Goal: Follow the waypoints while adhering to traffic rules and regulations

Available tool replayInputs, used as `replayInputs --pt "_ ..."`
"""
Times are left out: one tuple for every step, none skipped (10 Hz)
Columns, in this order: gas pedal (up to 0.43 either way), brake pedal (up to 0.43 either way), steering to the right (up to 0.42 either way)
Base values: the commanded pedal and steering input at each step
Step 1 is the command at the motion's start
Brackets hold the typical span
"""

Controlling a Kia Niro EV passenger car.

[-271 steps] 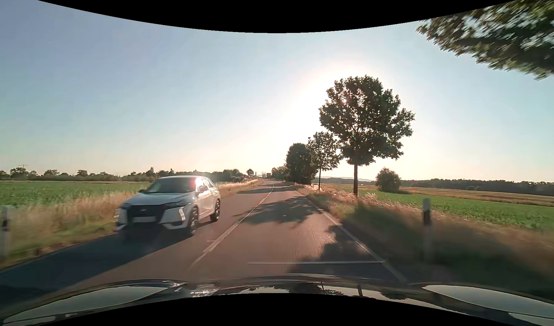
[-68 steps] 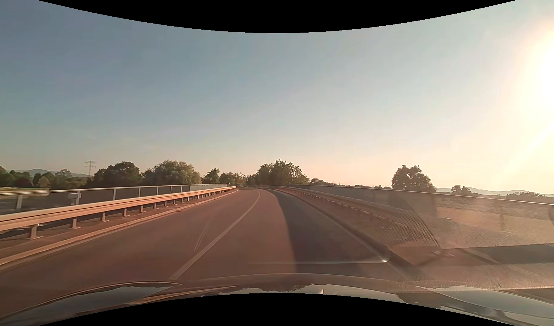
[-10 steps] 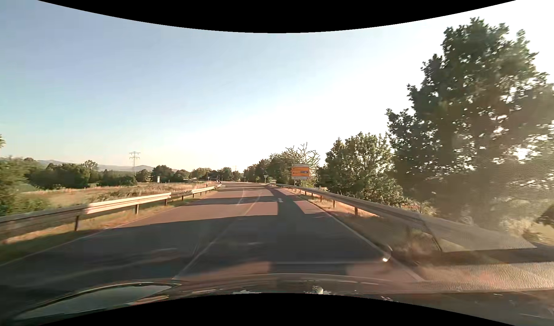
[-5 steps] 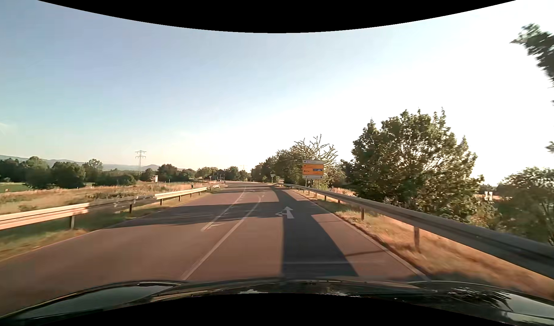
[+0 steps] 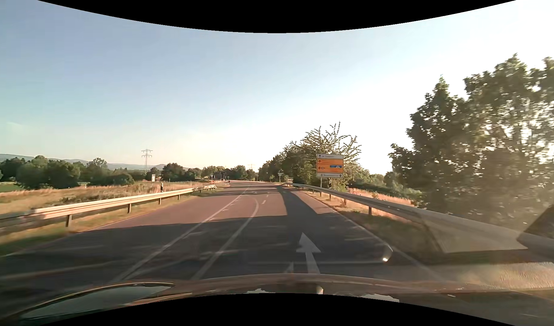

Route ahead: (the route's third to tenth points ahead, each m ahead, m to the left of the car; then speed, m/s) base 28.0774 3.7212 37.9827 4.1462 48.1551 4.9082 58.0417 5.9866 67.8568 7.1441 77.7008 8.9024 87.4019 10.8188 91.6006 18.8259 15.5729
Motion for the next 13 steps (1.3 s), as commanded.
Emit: replayInputs --pt "0.0 0.0 -0.021" --pt "0.0 0.0 -0.021" --pt "0.0 0.0 -0.021" --pt "0.0 0.0 -0.021" --pt "0.0 0.0 -0.021" --pt "0.0 0.0 -0.021" --pt "0.0 0.012 -0.021" --pt "0.0 0.037 -0.021" --pt "0.0 0.061 -0.021" --pt "0.0 0.079 -0.021" --pt "0.0 0.11 -0.021" --pt "0.0 0.116 -0.021" --pt "0.0 0.128 -0.02"
